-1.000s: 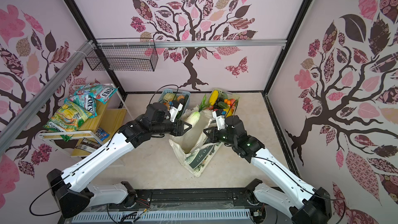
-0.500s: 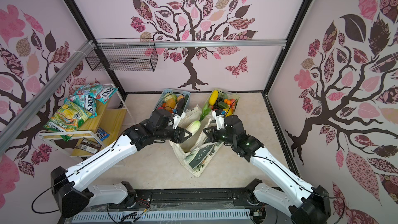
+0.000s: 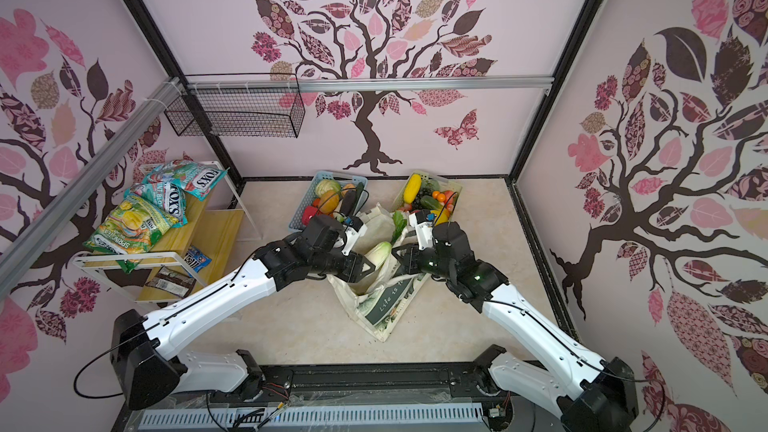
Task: Place the food into the grocery bag and tie it
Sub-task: 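Lower the radish into the bag and open the left gripper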
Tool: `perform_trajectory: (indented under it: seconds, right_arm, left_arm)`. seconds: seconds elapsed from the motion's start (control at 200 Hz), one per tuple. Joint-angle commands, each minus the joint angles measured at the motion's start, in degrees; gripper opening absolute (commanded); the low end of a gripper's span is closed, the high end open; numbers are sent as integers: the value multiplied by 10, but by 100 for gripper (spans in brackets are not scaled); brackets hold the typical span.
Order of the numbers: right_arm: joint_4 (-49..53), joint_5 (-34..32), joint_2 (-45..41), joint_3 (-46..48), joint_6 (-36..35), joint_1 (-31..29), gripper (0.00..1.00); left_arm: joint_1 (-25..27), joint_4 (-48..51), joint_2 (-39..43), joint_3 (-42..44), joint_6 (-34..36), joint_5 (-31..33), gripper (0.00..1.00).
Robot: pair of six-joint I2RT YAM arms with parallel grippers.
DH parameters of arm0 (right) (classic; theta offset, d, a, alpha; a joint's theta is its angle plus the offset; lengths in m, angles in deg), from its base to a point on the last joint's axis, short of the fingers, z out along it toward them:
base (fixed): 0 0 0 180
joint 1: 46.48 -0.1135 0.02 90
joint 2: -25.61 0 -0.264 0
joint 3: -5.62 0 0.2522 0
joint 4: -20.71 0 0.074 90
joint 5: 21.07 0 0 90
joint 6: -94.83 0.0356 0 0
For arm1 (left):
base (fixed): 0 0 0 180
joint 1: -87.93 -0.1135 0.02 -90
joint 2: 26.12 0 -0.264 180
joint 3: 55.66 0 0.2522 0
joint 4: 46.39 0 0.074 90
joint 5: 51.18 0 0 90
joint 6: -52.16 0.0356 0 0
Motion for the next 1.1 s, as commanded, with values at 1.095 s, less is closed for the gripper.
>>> perform_trajectory:
  seconds: [1.095]
  right_arm:
    - [-33, 9, 14, -9, -7, -3, 7]
  left_arm:
    - [17, 35, 33, -44, -5, 91, 69]
